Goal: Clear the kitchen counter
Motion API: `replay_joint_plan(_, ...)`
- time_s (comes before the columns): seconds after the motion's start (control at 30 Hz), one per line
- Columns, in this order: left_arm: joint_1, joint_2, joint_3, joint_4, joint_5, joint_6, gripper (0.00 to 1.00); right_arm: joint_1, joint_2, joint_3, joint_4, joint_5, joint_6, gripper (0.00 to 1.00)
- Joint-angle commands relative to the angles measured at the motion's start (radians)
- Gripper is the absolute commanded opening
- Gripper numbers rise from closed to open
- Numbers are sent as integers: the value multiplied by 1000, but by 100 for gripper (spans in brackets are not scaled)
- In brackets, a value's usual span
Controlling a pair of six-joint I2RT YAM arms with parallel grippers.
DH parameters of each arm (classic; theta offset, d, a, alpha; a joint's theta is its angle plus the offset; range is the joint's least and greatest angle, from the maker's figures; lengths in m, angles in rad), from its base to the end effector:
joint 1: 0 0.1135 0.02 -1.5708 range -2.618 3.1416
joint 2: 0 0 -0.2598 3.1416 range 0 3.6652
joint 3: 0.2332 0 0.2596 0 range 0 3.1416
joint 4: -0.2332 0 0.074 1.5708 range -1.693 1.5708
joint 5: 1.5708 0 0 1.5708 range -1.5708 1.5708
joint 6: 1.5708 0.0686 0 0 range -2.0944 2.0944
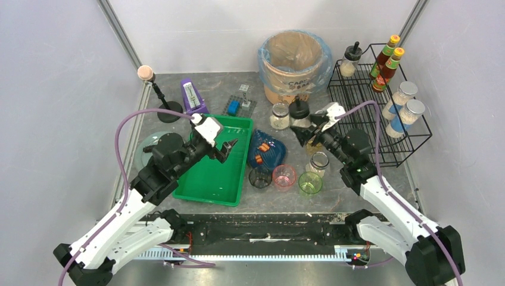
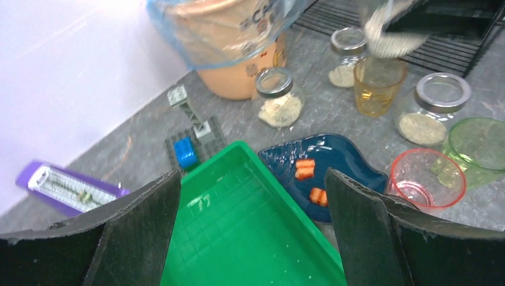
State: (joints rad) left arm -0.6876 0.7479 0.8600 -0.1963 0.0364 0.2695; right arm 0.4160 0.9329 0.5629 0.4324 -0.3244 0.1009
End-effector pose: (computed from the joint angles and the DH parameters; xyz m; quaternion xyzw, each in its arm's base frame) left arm 0.1652 -0.1389 0.3661 0.3499 0.6478 -0.1535 0.6591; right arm 0.2301 0.1256 0.2955 -0.2223 0.6489 0.2907 0.6671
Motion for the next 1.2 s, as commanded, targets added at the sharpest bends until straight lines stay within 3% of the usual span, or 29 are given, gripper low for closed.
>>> replay_joint_plan(0.0,0,-67,-98,130,-161,-141,95,-74,-26,-17,255,241,-34,0)
replay_joint_plan(0.3,0,-152,-253,223,-368,-98,95,-304,191,91,431,412,-67,0)
replay_joint_plan(0.6,2,-171,-363,350,-472,-19,95,-442,478,301,529,420,-56,0)
replay_joint_plan(0.83,9,-156,-382,380,-487,18,95,-456,647,451,473,422,-71,0)
replay_joint_plan(1.17,18,-153,-389,379,-464,20,95,-455,719,461,411,490,-69,0)
